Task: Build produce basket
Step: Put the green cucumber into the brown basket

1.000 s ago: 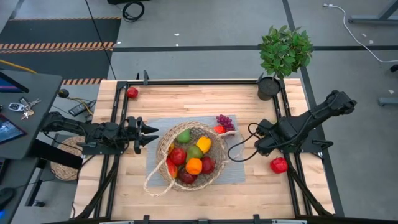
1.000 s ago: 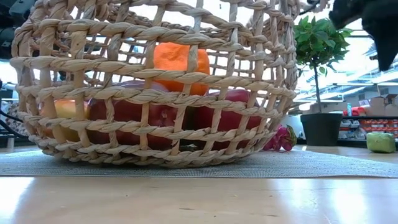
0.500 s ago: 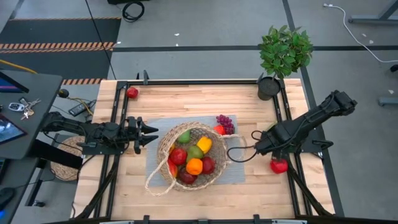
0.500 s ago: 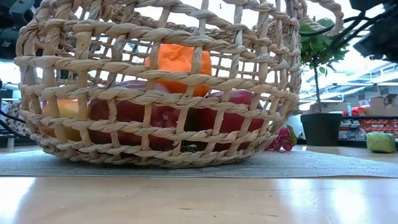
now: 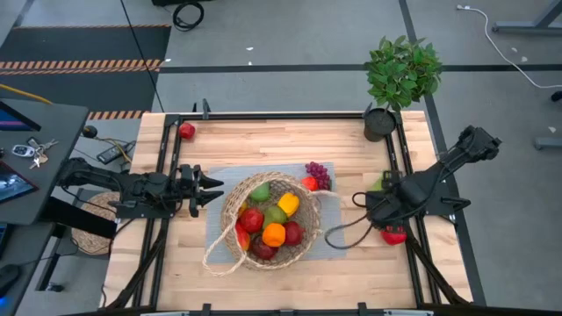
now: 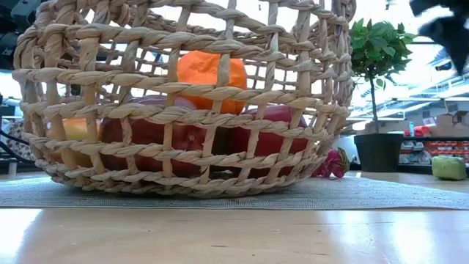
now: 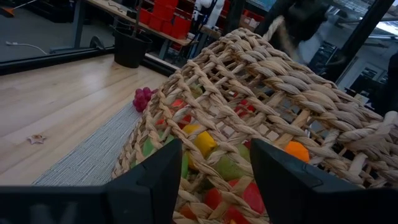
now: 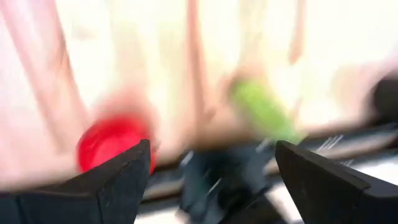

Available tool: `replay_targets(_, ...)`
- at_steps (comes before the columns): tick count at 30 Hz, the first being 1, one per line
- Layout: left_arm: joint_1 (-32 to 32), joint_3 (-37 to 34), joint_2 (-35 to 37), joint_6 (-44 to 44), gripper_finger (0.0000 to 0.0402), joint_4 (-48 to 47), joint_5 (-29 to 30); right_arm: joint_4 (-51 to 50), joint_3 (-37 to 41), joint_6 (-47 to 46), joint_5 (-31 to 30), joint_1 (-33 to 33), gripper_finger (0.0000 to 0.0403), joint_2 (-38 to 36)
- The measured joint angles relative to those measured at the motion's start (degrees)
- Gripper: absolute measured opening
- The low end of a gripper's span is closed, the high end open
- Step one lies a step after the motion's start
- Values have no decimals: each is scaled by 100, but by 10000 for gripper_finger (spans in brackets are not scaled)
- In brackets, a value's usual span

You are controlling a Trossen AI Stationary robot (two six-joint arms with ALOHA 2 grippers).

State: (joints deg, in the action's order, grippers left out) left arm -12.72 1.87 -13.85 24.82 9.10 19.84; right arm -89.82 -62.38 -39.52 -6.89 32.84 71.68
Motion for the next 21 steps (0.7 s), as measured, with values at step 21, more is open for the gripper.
replay_targets(21, 1, 0, -1, 0, 193, 0, 0, 22, 571, 2407, -2014, -36, 347, -955)
